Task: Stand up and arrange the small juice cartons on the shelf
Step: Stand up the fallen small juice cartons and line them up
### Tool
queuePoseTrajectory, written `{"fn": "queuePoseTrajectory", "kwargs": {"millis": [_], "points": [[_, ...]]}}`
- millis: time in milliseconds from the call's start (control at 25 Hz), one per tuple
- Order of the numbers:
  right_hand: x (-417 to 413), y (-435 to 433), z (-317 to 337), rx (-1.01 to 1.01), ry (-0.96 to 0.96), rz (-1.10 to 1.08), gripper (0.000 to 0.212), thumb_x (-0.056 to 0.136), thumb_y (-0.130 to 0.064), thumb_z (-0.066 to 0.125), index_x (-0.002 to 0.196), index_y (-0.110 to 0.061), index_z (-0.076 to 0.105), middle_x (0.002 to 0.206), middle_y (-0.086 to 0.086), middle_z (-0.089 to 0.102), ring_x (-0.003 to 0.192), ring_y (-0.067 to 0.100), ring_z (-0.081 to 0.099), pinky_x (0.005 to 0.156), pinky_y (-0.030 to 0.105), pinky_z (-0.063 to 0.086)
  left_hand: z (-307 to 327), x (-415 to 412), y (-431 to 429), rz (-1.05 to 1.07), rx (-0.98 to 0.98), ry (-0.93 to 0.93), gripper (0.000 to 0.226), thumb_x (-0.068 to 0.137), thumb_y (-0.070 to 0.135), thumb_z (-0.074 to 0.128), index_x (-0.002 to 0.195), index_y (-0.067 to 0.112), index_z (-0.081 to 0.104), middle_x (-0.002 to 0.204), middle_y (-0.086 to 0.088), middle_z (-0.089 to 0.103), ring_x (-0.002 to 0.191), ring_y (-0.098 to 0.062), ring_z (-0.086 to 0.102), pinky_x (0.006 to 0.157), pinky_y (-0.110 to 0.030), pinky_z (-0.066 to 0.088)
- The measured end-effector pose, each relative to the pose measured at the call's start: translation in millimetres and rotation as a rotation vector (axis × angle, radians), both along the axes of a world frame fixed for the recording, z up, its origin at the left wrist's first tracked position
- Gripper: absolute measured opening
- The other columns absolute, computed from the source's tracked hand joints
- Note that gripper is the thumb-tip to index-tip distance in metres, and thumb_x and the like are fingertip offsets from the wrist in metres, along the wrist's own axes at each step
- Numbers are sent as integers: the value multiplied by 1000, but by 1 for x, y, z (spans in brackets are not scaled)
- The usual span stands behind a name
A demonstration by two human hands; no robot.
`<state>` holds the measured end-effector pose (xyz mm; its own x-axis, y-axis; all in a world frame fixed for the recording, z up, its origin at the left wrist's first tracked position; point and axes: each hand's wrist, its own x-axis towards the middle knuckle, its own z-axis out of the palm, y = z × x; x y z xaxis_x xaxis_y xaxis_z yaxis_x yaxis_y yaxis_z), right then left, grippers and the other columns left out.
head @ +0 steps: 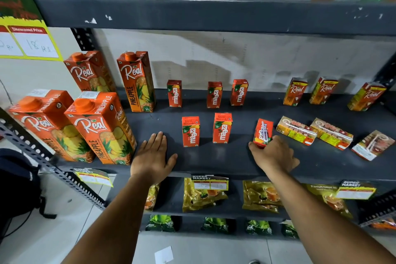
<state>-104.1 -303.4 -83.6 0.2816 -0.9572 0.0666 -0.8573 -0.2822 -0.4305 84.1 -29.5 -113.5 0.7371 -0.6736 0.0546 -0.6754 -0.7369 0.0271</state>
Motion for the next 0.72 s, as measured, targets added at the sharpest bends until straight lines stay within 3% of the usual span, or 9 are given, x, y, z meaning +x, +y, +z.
{"fn": "queuePoseTrajectory", "kwargs": {"millis": [120, 240, 400, 520, 720], "points": [[-12, -19, 13, -47, -44, 126, 57, 64, -50, 73, 112, -23, 60, 109, 6, 67, 105, 34, 57, 82, 45, 43, 0, 0, 0, 2, -1, -2, 81, 90, 63, 14, 152, 11, 7, 163, -5, 6, 149, -20, 2, 118, -37, 2], [-15, -41, 43, -146, -39, 406, 63, 65, -27, 76, 125, -19, 58, 121, 9, 64, 107, 32, 59, 84, 41, 50, 0, 0, 0, 1, -4, -2, 82, 89, 64, 13, 152, 12, 7, 163, -4, 5, 149, -20, 1, 117, -36, 2], [2, -59, 96, -449, 333, 920, 65, 73, -7, 66, 133, -28, 52, 139, -5, 54, 122, 23, 50, 95, 39, 43, 1, -1, 0, 3, -9, 1, 81, 91, 63, 15, 152, 12, 5, 163, -4, 4, 149, -19, 0, 117, -36, 0], [19, -62, 123, -591, 592, 1241, 52, 86, -14, 57, 133, -37, 50, 146, -17, 45, 130, 18, 39, 97, 35, 33, 2, -2, 0, 5, -6, 6, 80, 91, 63, 15, 152, 12, 5, 163, -4, 3, 149, -19, 0, 117, -35, 0], [37, -61, 135, -711, 814, 1409, 51, 89, -17, 58, 133, -41, 46, 153, -12, 36, 135, 20, 32, 100, 38, 33, 1, -2, 0, 8, -6, 2, 83, 89, 65, 12, 152, 12, 7, 163, -4, 6, 149, -20, 2, 117, -36, 2]]}}
